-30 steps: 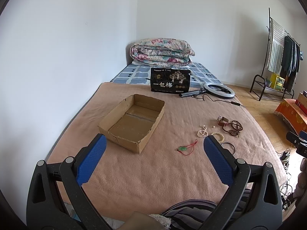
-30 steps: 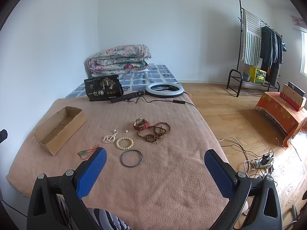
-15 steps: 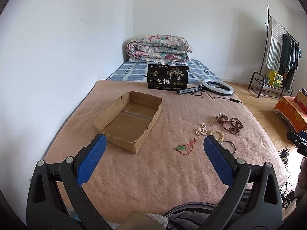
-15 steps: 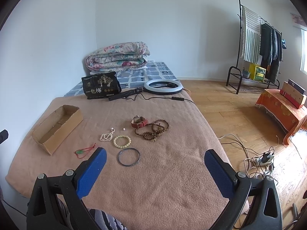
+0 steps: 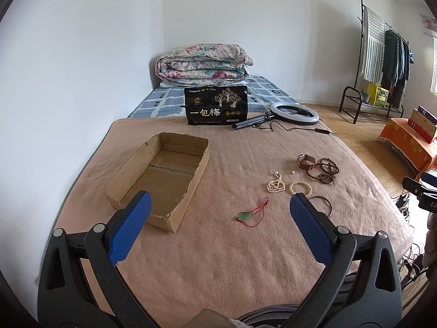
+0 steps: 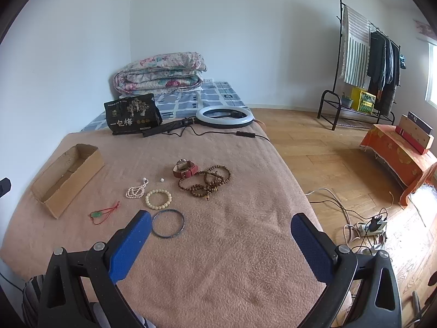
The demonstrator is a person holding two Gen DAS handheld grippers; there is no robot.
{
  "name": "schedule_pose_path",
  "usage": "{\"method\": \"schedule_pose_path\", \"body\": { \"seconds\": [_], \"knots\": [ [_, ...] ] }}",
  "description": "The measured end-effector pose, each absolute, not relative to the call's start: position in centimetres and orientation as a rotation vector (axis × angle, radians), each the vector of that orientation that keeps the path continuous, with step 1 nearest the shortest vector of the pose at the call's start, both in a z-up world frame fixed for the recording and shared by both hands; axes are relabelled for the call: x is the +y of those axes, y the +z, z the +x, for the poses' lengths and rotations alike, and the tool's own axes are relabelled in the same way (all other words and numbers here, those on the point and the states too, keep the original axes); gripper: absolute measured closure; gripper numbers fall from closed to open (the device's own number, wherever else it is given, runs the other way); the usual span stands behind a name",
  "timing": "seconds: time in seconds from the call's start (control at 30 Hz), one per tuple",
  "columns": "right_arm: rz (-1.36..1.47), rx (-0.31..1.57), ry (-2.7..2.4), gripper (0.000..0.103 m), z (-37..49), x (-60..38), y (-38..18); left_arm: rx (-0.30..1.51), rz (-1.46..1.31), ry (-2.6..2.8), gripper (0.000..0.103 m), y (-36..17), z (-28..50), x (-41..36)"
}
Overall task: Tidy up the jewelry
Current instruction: 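Reach the left tool to the pearl necklace while the right tool reaches the brown bead strand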
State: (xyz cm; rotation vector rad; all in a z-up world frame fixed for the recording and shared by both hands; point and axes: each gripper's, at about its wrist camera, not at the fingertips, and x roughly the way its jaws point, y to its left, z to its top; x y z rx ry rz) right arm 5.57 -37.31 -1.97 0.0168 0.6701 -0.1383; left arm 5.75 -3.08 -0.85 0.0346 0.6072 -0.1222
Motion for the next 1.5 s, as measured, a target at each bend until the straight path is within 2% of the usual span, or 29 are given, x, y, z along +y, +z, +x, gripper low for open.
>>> {"method": "schedule_pose_path", "body": {
  "seconds": [0.2,0.27,0.4,0.67,0.77,0.9,0.93,1.17,1.5],
  "knots": [
    [0.028,0.684,-0.127,0.0,7.4,-38.3,-3.1,0.643,0.048,-0.188,0.001,-1.8,8.8,-4.5],
    [0.03,0.7,-0.127,0.0,8.3,-38.6,-3.5,0.657,0.065,-0.208,0.006,-2.3,9.7,-5.2],
    [0.025,0.736,-0.112,0.0,10.2,-39.0,-4.6,0.684,0.084,-0.26,0.007,-3.4,11.7,-6.6],
    [0.035,0.807,-0.076,0.002,14.5,-40.0,-6.7,0.745,0.115,-0.341,0.016,-6.1,15.8,-9.2],
    [0.046,0.843,-0.061,0.006,16.4,-40.3,-7.9,0.798,0.1,-0.37,0.022,-7.8,17.8,-9.9],
    [0.06,0.891,-0.048,0.01,19.0,-40.8,-9.4,0.877,0.07,-0.391,0.037,-10.3,20.5,-10.7],
    [0.067,0.906,-0.045,0.012,19.7,-41.0,-9.8,0.891,0.07,-0.39,0.038,-10.9,21.2,-11.0],
    [0.128,0.961,-0.024,0.018,23.0,-41.9,-12.1,0.948,0.068,-0.423,0.04,-13.9,24.1,-12.3],
    [0.222,1.02,0.003,0.018,26.8,-42.5,-14.3,1.024,0.044,-0.47,0.04,-16.6,27.3,-14.1]
  ]
}}
